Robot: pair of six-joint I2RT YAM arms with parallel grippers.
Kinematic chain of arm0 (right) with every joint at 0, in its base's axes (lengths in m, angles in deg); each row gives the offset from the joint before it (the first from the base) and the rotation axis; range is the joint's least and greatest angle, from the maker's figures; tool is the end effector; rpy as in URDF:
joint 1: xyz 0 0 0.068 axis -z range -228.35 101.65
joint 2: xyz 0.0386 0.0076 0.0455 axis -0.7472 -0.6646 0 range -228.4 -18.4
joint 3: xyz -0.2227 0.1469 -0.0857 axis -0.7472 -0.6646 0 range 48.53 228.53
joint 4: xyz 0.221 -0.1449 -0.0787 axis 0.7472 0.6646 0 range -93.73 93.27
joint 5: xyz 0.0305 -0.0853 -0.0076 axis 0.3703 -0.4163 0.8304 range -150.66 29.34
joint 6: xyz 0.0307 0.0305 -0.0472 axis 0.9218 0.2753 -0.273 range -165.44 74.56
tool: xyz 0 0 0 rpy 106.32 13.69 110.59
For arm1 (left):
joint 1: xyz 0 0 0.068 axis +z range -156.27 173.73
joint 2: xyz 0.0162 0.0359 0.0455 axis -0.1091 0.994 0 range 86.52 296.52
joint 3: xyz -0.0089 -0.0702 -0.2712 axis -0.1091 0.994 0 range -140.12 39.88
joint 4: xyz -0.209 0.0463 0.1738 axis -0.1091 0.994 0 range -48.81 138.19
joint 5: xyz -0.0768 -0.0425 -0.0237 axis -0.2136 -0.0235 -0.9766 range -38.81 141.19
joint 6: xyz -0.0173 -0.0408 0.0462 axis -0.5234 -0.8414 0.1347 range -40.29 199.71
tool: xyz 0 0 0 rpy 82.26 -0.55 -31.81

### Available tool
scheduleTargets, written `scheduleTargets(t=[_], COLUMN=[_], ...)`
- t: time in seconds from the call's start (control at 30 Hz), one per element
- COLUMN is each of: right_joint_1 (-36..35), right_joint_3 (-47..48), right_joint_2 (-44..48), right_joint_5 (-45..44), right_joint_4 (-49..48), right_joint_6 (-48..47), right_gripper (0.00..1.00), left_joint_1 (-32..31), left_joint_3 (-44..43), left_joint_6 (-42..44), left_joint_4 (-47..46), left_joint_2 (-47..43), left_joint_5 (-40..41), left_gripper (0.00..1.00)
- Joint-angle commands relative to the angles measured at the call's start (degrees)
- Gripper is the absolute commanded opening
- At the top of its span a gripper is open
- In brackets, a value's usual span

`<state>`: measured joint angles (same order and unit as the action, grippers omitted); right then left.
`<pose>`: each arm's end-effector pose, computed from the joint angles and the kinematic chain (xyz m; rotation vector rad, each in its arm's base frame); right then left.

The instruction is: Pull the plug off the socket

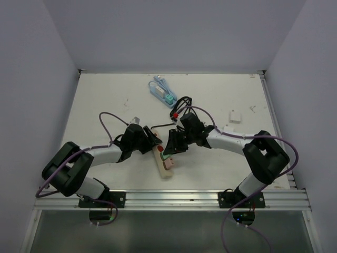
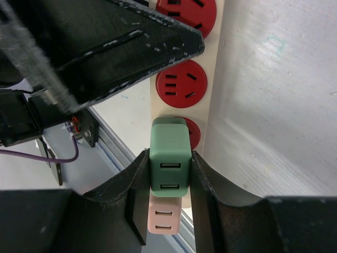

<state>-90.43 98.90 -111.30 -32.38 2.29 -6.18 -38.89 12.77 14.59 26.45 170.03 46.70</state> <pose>0.2395 0.2480 0.1649 -0.3194 2.6563 1.1656 0.2300 -0.1518 0.1180 -0.6552 2.4049 -0.9069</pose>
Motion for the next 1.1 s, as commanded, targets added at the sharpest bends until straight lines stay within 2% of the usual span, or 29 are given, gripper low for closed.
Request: scheduleTargets(t=[0.0, 0.07, 0.17, 0.27, 0.37, 0.73, 0.83, 0.93, 1.03, 1.07], right_joint_1=[-0.3, -0.3, -0.3, -0.3, -0.3, -0.3, -0.2, -0.1, 0.5, 0.9], right_joint_3=[2.1, 3.0, 4.1, 5.1, 5.7, 6.3, 6.2, 5.8, 4.9, 4.9], right_joint_2=[-1.4, -1.8, -2.2, -2.7, -3.5, -5.8, -6.1, -6.2, -6.3, -6.2], right_joint_5=[-1.6, -1.8, -1.8, -1.7, -1.2, 1.3, 1.1, 1.4, 2.4, 2.9], right_joint_4=[2.4, 3.2, 4.2, 4.9, 4.9, 2.6, 2.5, 2.3, 1.3, 1.2], right_joint_6=[-4.5, -5.3, -6.7, -7.7, -8.4, -7.4, -7.3, -7.4, -6.7, -6.5], right_gripper=[0.00, 0.00, 0.00, 0.00, 0.00, 0.00, 0.00, 0.00, 0.00, 0.00], left_joint_1=[0.5, 0.4, 0.3, -0.1, -1.3, -3.1, -3.2, -3.2, -3.1, -3.2], left_joint_3=[1.4, 1.9, 2.7, 2.9, 3.6, 5.1, 5.6, 5.9, 5.9, 5.9], left_joint_6=[2.0, 1.8, 1.5, 1.3, 0.7, -2.4, -2.9, -3.3, -3.0, -2.6], left_joint_4=[7.9, 7.7, 7.6, 8.1, 7.5, 3.1, 3.1, 3.3, 4.2, 4.7], left_joint_2=[-1.1, -1.6, -2.1, -2.3, -2.3, -0.2, -0.4, -0.9, -1.1, -1.1], left_joint_5=[1.7, 0.1, -1.0, -1.5, -1.3, -2.2, -1.6, -0.8, 0.0, 0.4], left_gripper=[0.66, 0.72, 0.73, 0.70, 0.61, 0.49, 0.40, 0.22, 0.10, 0.02])
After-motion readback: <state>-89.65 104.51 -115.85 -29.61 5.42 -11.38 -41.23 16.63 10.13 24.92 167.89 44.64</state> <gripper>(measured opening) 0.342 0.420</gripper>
